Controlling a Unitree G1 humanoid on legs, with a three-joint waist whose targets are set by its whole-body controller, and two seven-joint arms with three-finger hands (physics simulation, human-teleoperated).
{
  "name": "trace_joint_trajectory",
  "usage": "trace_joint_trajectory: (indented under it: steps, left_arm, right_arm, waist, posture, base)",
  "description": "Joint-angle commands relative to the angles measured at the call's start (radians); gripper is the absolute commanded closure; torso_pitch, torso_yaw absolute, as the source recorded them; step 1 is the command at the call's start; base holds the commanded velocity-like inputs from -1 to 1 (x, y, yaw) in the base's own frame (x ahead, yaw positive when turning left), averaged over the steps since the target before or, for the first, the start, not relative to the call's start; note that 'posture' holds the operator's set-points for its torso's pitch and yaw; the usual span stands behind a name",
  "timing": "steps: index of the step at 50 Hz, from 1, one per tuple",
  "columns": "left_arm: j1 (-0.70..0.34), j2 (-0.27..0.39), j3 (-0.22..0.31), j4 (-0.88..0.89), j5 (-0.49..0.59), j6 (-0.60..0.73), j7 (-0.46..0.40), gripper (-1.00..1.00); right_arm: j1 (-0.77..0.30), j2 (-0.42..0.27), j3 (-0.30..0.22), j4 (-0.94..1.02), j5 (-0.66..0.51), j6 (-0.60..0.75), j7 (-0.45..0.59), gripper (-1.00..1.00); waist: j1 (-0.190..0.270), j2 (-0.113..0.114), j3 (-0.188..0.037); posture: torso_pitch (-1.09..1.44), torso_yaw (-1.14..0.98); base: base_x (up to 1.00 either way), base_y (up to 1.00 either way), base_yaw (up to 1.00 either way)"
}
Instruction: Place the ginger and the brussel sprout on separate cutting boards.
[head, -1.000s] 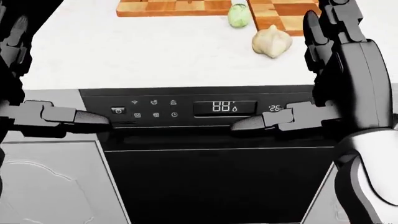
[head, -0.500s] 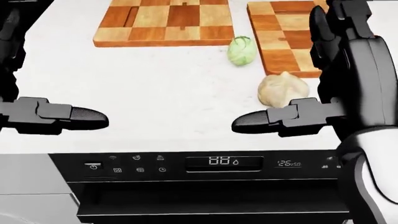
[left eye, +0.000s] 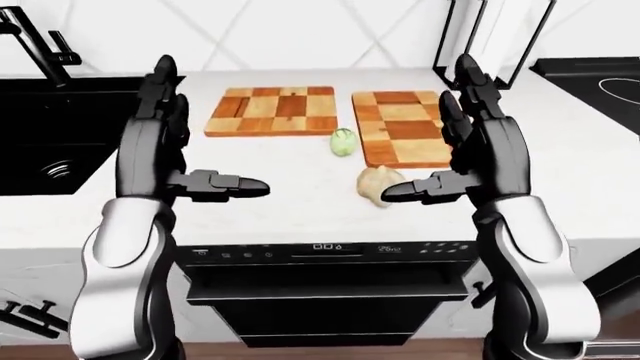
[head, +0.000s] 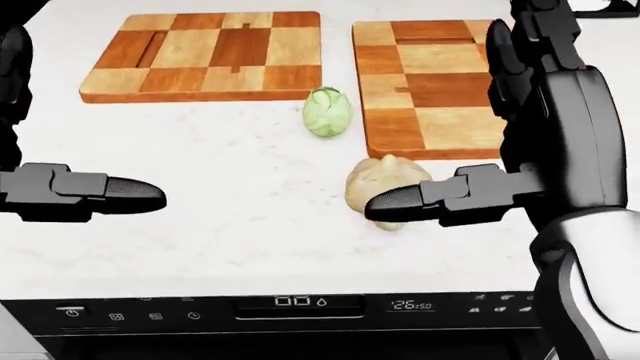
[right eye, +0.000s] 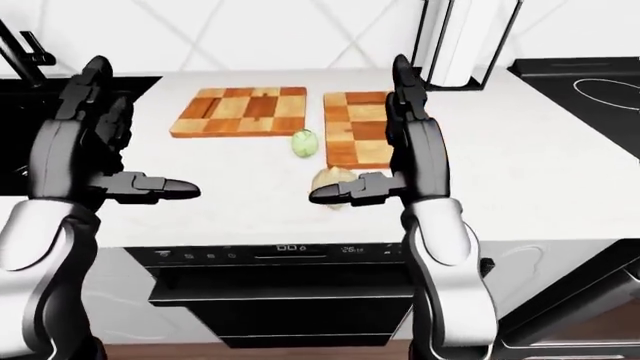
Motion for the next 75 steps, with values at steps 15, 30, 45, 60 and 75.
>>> trace_joint_trajectory:
  steps: [15, 30, 45, 60, 75]
  left_arm:
    - [-0.052, 0.011, -0.006, -0.005, 0.002, -0.011, 0.003, -1.0]
    - [-0.047, 0.015, -0.004, -0.007, 0.005, -0.015, 0.0, -1.0]
    - [-0.035, 0.014, 0.002, -0.019, 0.009, -0.014, 0.001, -1.0]
    - [-0.025, 0.018, 0.011, -0.032, 0.01, -0.009, -0.002, -1.0]
    - [-0.018, 0.018, 0.006, -0.022, 0.02, -0.019, -0.004, -1.0]
  right_arm:
    - [-0.047, -0.006, -0.01, -0.006, -0.001, -0.009, 0.004, -1.0]
    - [-0.041, -0.006, -0.011, -0.004, 0.002, -0.021, 0.002, -1.0]
    - [-0.03, -0.003, -0.007, -0.011, 0.01, -0.029, -0.003, -1.0]
    - [-0.008, 0.005, 0.034, -0.041, -0.081, -0.009, 0.049, -1.0]
    - [0.018, 0.044, 0.097, -0.056, -0.167, 0.003, 0.137, -1.0]
  waist:
    - [0.004, -0.043, -0.029]
    - [0.006, -0.039, -0.022]
    - [0.007, -0.115, -0.044]
    - [-0.009, -0.06, -0.001]
    - [0.005, -0.049, -0.035]
  posture:
    - [0.0, 0.0]
    - [0.0, 0.0]
    - [0.0, 0.0]
    - [0.0, 0.0]
    - [0.0, 0.0]
  base:
    - [0.04, 0.0, 0.0]
    - [0.09, 0.0, 0.0]
    - [0.04, -0.19, 0.0]
    - [0.0, -0.04, 0.0]
    - [0.0, 0.0, 0.0]
